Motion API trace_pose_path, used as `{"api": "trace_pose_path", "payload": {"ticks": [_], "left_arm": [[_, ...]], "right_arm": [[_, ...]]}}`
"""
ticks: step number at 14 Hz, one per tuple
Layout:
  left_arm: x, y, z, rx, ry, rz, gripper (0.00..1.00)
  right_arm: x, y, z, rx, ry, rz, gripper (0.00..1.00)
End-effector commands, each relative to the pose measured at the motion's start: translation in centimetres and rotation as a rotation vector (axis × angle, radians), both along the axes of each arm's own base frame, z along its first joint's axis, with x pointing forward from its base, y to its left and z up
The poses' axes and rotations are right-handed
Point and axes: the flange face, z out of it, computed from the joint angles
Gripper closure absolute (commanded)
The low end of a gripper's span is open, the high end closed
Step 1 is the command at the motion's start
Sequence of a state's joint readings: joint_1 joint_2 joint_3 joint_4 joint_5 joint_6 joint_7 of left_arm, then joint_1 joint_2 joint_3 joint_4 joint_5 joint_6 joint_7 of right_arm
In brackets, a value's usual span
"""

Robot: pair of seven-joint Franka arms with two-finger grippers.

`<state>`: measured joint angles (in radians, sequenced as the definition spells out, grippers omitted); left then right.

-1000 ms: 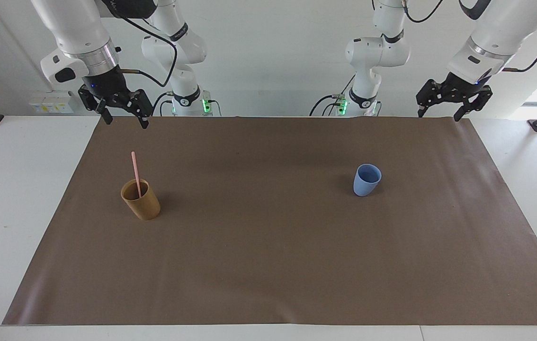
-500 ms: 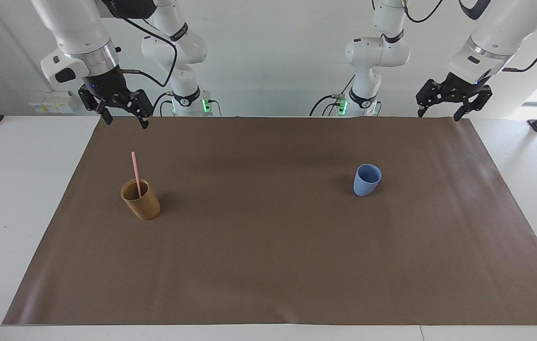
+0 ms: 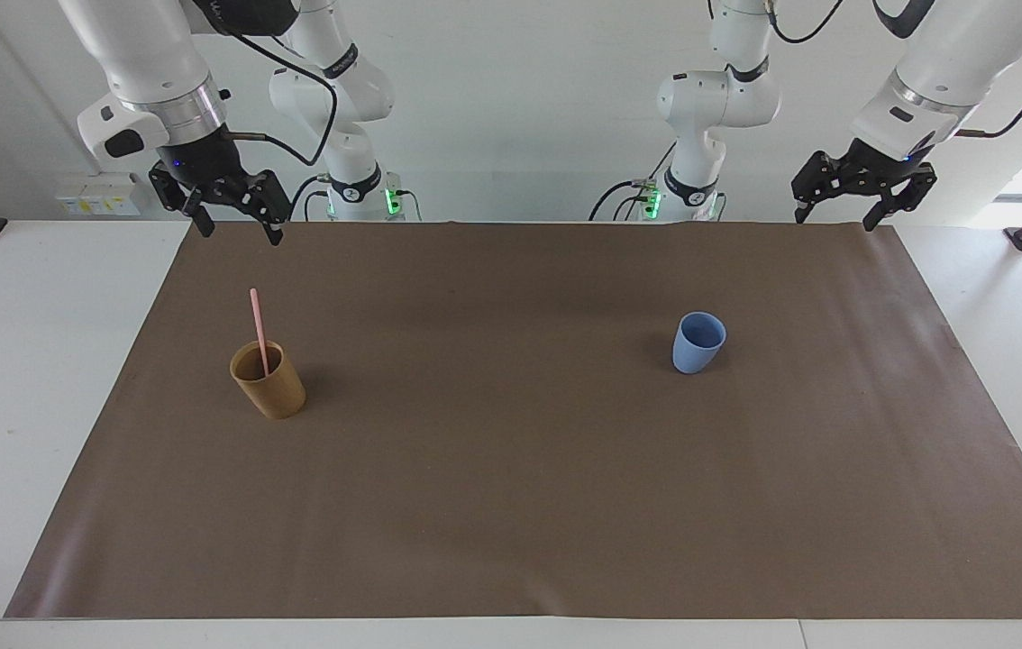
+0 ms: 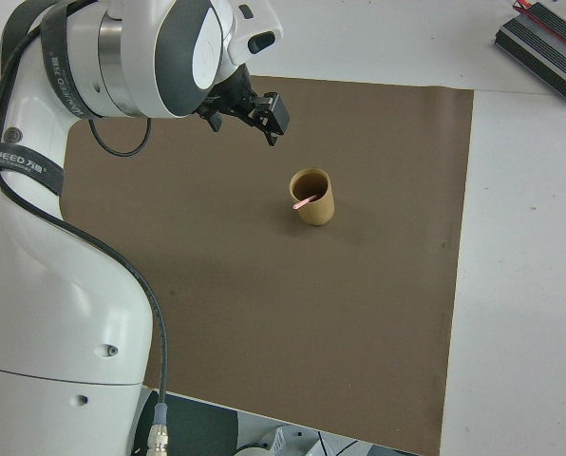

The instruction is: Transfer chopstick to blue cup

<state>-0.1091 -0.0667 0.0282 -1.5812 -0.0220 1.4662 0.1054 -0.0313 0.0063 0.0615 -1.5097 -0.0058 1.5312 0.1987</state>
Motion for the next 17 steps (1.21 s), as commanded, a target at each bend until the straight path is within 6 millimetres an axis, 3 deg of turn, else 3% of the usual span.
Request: {"api": "trace_pose_path", "payload": {"ticks": [1, 3, 5, 8, 13, 15, 17], "left_arm": [[-0.7, 0.3, -0.3, 0.001, -0.002, 0.013, 0.0], [-0.6, 0.0, -0.8, 0.002, 0.004, 0.012, 0.0], [0.3, -0.1, -2.6, 0.001, -0.011, 0.015, 0.0], [0.2, -0.5, -8.9, 0.002, 0.012, 0.018, 0.0], [-0.3, -1.6, -17.1, -0.022, -0.018, 0.052, 0.0], [-0.2, -1.8, -18.4, -0.047, -0.045, 0.067, 0.0], [0.5, -2.6, -20.9, -0.061, -0.032, 0.107, 0.0]], "right_arm": [[-0.6, -0.2, 0.1, 0.003, -0.008, 0.012, 0.0], [-0.7, -0.3, 0.1, 0.002, -0.006, 0.014, 0.0], [-0.7, -0.4, 0.0, 0.002, -0.005, 0.008, 0.0], [-0.7, -0.4, 0.0, 0.002, -0.008, 0.015, 0.0], [-0.6, -0.5, 0.0, 0.002, -0.012, 0.017, 0.0], [-0.6, -0.7, 0.0, 0.001, -0.012, 0.014, 0.0], [-0.6, -0.6, 0.0, 0.002, -0.012, 0.015, 0.0]]}}
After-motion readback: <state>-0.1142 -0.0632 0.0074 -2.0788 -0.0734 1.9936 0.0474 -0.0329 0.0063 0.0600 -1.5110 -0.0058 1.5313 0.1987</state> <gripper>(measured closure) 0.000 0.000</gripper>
